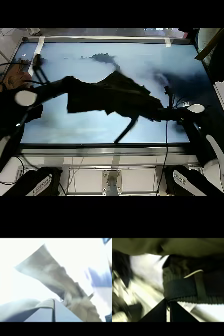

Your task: Fold the clothes and pants, and hang the long-sleeved shirts on hangers.

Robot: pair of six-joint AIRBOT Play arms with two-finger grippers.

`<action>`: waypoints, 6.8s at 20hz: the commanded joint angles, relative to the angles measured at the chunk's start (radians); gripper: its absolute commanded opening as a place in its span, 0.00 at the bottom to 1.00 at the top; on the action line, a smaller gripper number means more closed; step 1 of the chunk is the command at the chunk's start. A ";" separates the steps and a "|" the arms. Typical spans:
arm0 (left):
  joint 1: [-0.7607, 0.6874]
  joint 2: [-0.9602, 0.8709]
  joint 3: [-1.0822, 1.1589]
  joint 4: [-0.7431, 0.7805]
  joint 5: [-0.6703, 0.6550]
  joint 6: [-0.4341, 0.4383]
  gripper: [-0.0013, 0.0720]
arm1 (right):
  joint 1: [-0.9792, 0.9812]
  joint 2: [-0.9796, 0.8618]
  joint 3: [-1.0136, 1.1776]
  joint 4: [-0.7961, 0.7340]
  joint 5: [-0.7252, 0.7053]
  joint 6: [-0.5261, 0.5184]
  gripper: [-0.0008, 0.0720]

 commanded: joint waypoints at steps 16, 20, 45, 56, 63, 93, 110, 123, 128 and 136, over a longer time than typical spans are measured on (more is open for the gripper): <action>0.145 -0.510 0.001 0.242 -0.117 -0.073 0.03 | -0.146 -0.108 0.096 -0.403 -0.020 0.142 0.04; 0.145 -0.544 0.029 0.098 0.039 -0.029 0.03 | -0.146 -0.265 0.099 -0.275 -0.200 0.073 0.04; 0.381 0.119 -0.655 -0.211 -0.297 -0.104 0.80 | -0.284 0.224 -0.040 -0.227 -0.084 0.088 0.50; 0.028 -0.078 -0.649 -0.404 0.185 -0.089 0.82 | -0.284 0.224 -0.039 -0.117 -0.082 0.062 0.50; -0.003 -0.138 -0.623 -0.460 0.238 -0.088 0.03 | -0.284 0.224 -0.039 -0.114 -0.063 0.062 0.50; -0.003 -0.138 -0.535 -0.455 0.176 -0.042 0.03 | 0.006 0.090 -0.442 0.196 -0.649 0.225 0.68; -0.003 -0.138 -0.535 -0.455 0.176 -0.042 0.03 | 0.010 0.083 -0.439 0.208 -0.771 0.298 0.63; -0.003 -0.138 -0.535 -0.455 0.176 -0.037 0.03 | 0.009 -0.156 -0.222 0.277 -0.721 0.144 0.04; 0.041 -0.067 -0.535 -0.456 0.180 0.067 0.03 | 0.008 -0.105 -0.129 0.246 -0.682 0.074 0.04; 0.081 0.266 -0.206 -0.217 -0.013 0.129 0.03 | 0.008 0.261 0.292 -0.086 -0.311 0.067 0.04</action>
